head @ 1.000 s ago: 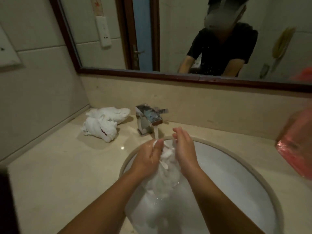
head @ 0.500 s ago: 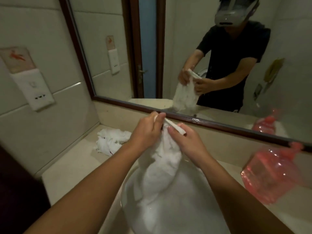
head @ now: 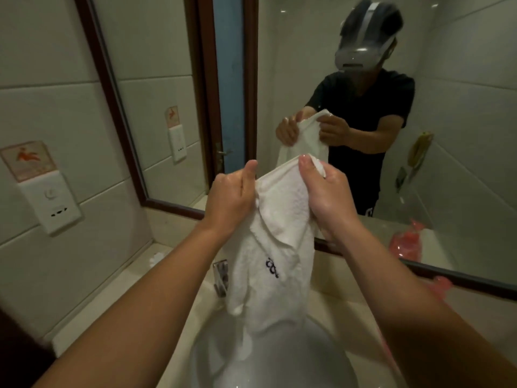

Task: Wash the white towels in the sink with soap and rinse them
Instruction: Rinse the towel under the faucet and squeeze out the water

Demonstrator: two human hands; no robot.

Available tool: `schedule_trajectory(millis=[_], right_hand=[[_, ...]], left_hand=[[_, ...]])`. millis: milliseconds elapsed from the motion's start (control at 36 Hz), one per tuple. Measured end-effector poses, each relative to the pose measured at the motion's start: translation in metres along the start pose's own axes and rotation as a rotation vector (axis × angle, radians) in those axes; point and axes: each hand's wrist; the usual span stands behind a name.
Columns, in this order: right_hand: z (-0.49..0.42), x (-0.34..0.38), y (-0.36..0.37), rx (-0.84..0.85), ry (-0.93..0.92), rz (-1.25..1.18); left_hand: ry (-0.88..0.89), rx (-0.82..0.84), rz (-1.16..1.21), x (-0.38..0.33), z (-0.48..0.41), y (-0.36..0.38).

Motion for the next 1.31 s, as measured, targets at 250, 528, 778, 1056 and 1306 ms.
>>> schedule_trajectory(millis=[250, 528, 778, 1056, 1306], right_hand=[[-0.022, 0.032, -0.011, -0.018, 0.015, -0.090], [-0.007, 0.009, -0.028, 0.120, 0.007, 0.049], [-0.014, 0.031, -0.021, 0.173, 0.052, -0.222], [-0.006, 0.030, -0.015, 0.186, 0.121, -0.345], [-0.014, 0.035, -0.037, 0.066, 0.034, -0.207]], left_hand=[[-0.214, 0.035, 0.190, -0.046, -0.032, 0.013], [-0.345, 0.138, 0.259, -0.079, -0.051, 0.029], [-0.206, 0.389, 0.353, -0.042, -0.004, 0.025], [-0.450, 0.148, 0.394, -0.010, 0.065, 0.048], [-0.582, 0.094, 0.310, -0.004, 0.081, 0.051]])
Point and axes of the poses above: each hand's wrist, its own z-axis away from the middle knuckle, its own y-axis out of the palm, x = y × z, and after that the axes turned 4 degrees about -x, right-handed
